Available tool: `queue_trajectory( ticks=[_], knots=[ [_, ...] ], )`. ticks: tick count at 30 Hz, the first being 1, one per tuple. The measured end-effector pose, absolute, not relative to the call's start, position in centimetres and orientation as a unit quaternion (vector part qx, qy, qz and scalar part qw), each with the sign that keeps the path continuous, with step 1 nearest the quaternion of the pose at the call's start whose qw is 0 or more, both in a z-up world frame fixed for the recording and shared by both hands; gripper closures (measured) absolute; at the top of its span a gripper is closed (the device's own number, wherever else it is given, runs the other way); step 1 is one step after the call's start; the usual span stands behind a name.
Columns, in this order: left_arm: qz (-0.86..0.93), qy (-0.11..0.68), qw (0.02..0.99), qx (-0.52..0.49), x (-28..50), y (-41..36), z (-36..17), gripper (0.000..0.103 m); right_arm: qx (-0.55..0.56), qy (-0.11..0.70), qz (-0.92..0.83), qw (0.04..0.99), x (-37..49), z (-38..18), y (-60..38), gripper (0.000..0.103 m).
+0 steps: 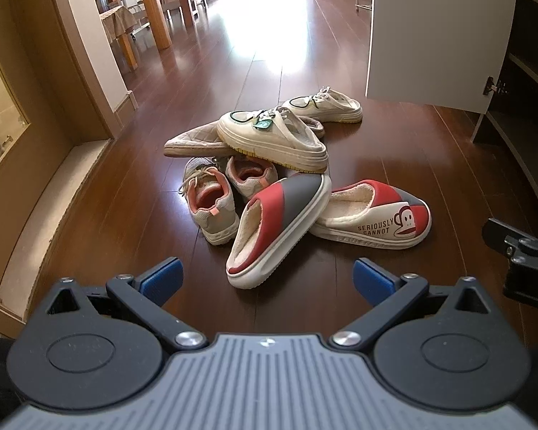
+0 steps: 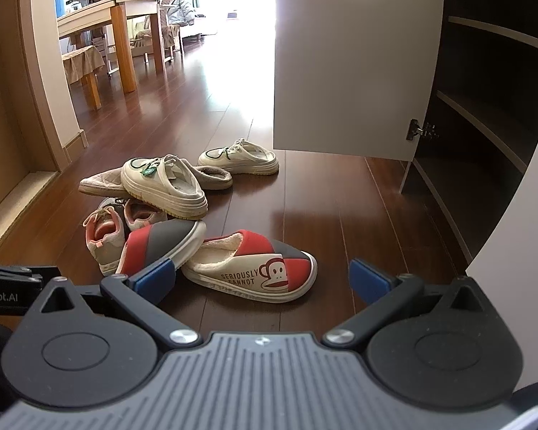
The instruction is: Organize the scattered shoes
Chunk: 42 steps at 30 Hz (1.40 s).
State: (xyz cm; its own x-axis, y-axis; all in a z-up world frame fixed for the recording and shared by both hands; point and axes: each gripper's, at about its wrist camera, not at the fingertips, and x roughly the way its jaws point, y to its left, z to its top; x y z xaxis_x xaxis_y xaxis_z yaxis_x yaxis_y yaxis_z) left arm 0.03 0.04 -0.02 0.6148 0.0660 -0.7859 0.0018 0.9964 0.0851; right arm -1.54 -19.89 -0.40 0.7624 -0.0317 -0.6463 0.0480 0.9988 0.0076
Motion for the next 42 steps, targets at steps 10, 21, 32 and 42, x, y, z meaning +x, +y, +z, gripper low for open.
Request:
queue_trajectory(
  ticks=[10,21,32,42],
  knots=[
    [0.023,0.441,0.896,0.041,0.1,0.1,-0.6,0.001,0.024,0.349,-0.015,0.937,-1.3,-0.5,-19.8,0.001],
    [0.027,0.451,0.891,0.034,0.6,0.2,-0.4,0.001,0.028,0.351,-0.022,0.936,-1.2,-0.9,-20.5,0.001],
    [0.033,0.456,0.889,0.029,1.2,0.5,0.0,0.001,0.038,0.356,-0.016,0.934,-2.0,-0.6,-19.4,0.001],
    [0.040,0.453,0.890,0.024,1.2,1.1,-0.3,0.001,0.043,0.361,-0.012,0.931,-0.8,-1.1,-18.0,0.001]
  ],
)
